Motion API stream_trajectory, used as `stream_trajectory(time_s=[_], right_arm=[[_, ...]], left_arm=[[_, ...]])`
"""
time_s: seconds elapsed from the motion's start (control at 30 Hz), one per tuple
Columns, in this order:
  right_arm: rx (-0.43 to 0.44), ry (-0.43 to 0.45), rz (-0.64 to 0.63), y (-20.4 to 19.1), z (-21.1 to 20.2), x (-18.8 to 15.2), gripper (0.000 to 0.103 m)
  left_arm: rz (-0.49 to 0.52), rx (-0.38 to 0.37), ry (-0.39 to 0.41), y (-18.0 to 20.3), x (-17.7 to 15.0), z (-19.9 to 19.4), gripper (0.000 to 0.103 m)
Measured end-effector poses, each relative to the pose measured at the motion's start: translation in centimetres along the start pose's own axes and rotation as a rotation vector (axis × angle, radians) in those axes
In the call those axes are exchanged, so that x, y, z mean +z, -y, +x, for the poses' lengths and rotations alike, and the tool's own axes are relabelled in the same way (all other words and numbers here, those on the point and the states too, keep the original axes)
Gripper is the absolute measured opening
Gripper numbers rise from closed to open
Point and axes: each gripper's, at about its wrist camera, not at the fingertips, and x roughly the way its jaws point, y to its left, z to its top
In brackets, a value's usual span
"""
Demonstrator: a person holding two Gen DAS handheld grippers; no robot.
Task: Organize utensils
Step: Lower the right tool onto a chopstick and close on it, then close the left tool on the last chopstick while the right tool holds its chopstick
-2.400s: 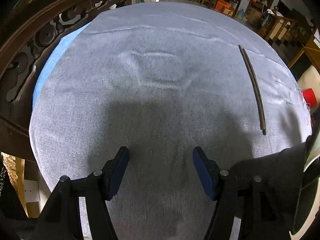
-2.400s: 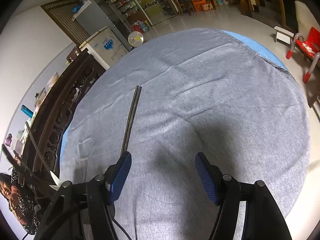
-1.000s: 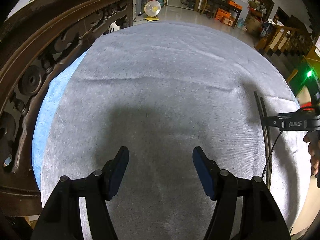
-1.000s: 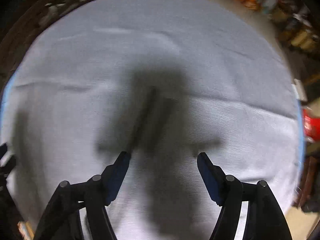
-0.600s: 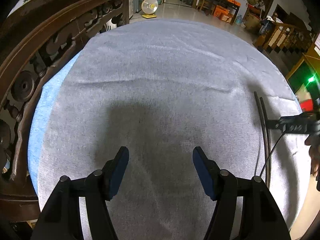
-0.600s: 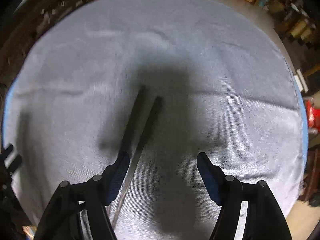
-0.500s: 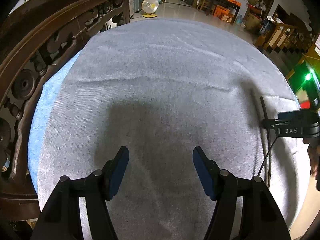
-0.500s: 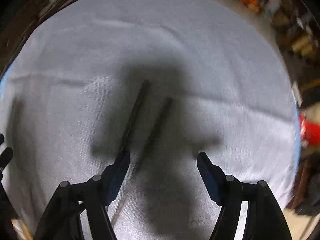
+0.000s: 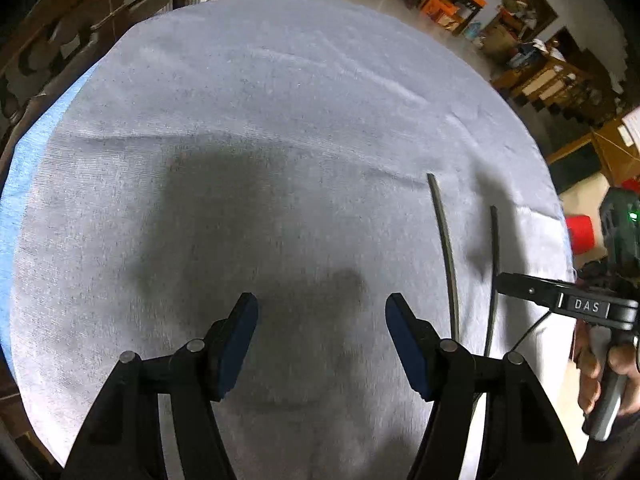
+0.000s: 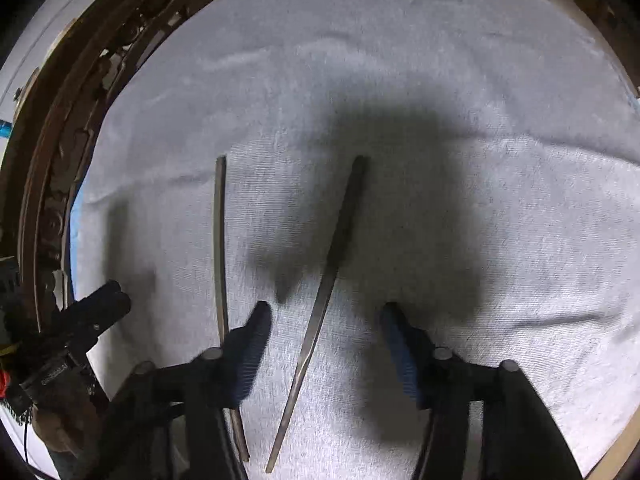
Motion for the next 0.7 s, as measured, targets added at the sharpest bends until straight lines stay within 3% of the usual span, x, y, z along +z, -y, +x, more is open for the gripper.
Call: stream_trajectory(time_s=[0.07, 0.17, 0.3, 0.4, 0.47, 0.57, 0.7], right_arm=[[0.021, -0.037, 0.017, -0.1, 0.6, 0.1, 0.038], [-0.023, -0.062, -0.008, -1.0, 1.1, 2.8, 0.035], [-0.130, -0.103, -0.089, -3.5, 1.9, 2.6, 0.011], [-0.168, -0.159, -0.168, -5.5, 2.6, 2.1, 0.008], [-0.245, -0.154, -0.209, -5.5, 2.5, 1.9, 0.007], [-0.218, -0.157, -0.206, -5.3, 2.4, 0.8, 0.007], [-0.176, -0.157, -0.191, -1.6, 1.6, 0.9, 0.007]], left_arm=[[0.000, 0.004, 0.010, 0.2, 0.2, -0.3, 0.067], [0.010, 0.016, 0.008, 0.4, 0.2, -0.5, 0.067], [0.027, 0.015, -0.017, 1.1, 0.9, -0.6, 0.067], [0.054, 0.010, -0.043, 2.2, 2.0, -0.7, 0.067], [0.081, 0.021, -0.047, 2.9, 3.0, -0.7, 0.067], [0.068, -0.010, -0.090, 3.6, 4.4, 0.2, 0.067], [0.040, -0.054, -0.162, 4.8, 5.7, 2.0, 0.067]])
